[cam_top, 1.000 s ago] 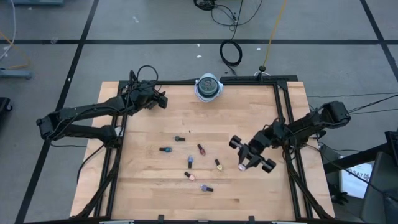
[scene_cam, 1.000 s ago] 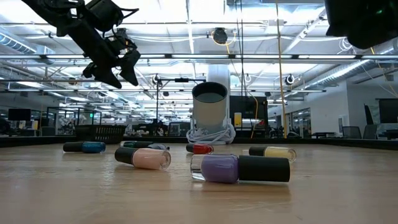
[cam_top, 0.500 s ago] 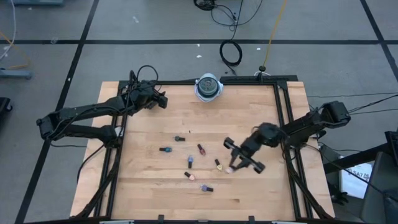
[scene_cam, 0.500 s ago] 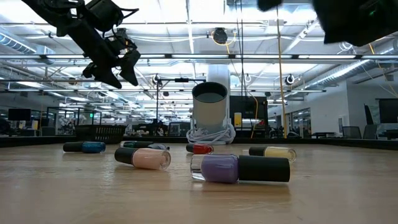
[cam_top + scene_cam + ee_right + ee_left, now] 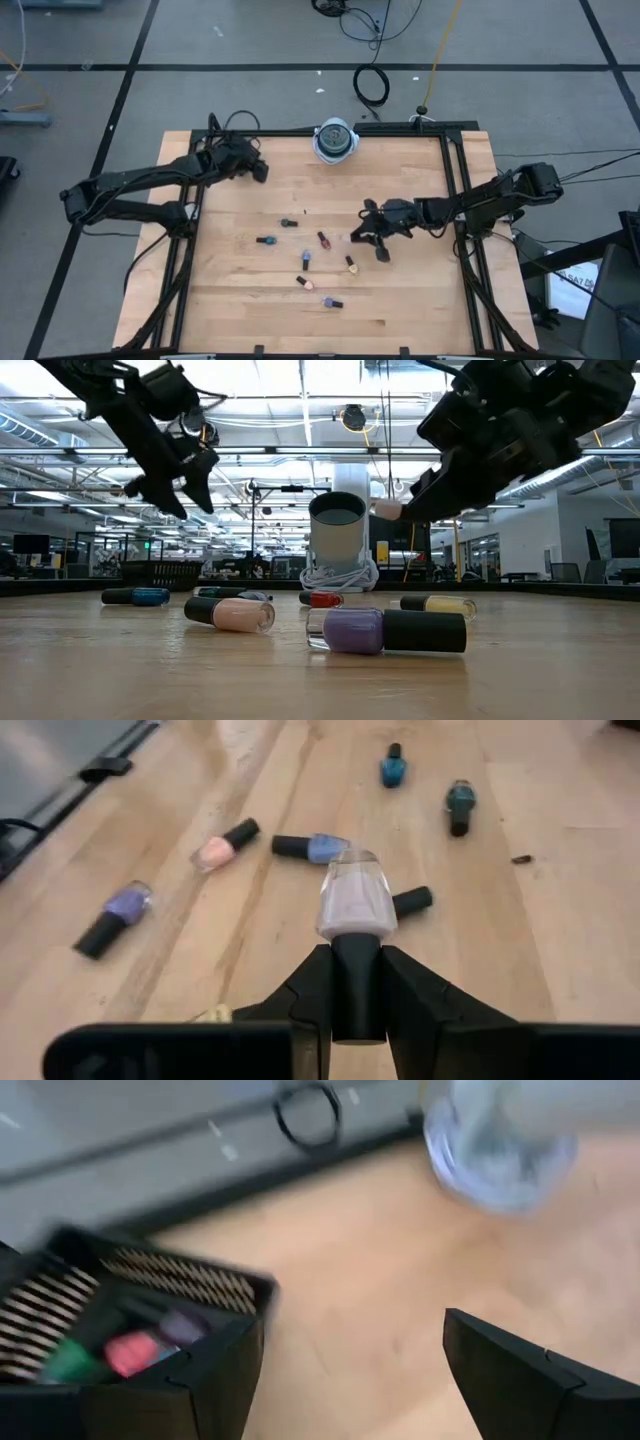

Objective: Pick & Place Nail Polish
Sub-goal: Put the white nail polish bottle into the black bin

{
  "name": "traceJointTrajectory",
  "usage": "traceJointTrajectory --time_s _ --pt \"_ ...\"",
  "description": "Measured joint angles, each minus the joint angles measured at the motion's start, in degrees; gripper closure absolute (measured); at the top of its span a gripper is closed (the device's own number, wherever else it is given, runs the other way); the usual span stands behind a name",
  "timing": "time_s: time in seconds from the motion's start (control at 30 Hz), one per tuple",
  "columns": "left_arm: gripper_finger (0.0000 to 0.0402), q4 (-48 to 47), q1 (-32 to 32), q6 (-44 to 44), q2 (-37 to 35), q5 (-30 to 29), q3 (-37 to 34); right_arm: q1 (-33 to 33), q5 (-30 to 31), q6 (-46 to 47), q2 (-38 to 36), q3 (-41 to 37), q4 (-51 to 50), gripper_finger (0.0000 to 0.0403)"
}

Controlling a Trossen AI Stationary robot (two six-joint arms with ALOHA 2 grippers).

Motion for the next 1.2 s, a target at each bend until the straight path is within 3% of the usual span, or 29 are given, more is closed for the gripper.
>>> traceJointTrajectory --time_s 0.23,0.5,1.2 --pt "0.0115 -0.3 0.3 0.6 9.0 7.6 0.0 -0.8 0.2 0.4 0.0 0.0 0.9 0.0352" --pt "0.0126 0.5 5.1 1.5 18.5 8.9 0.0 -0.7 0.1 1.1 0.0 0.0 1.0 0.0352" --pt "0.0128 -0.7 8.5 3.2 20.2 4.6 0.0 -0.7 0.2 0.8 0.0 0.0 1.0 0.0352"
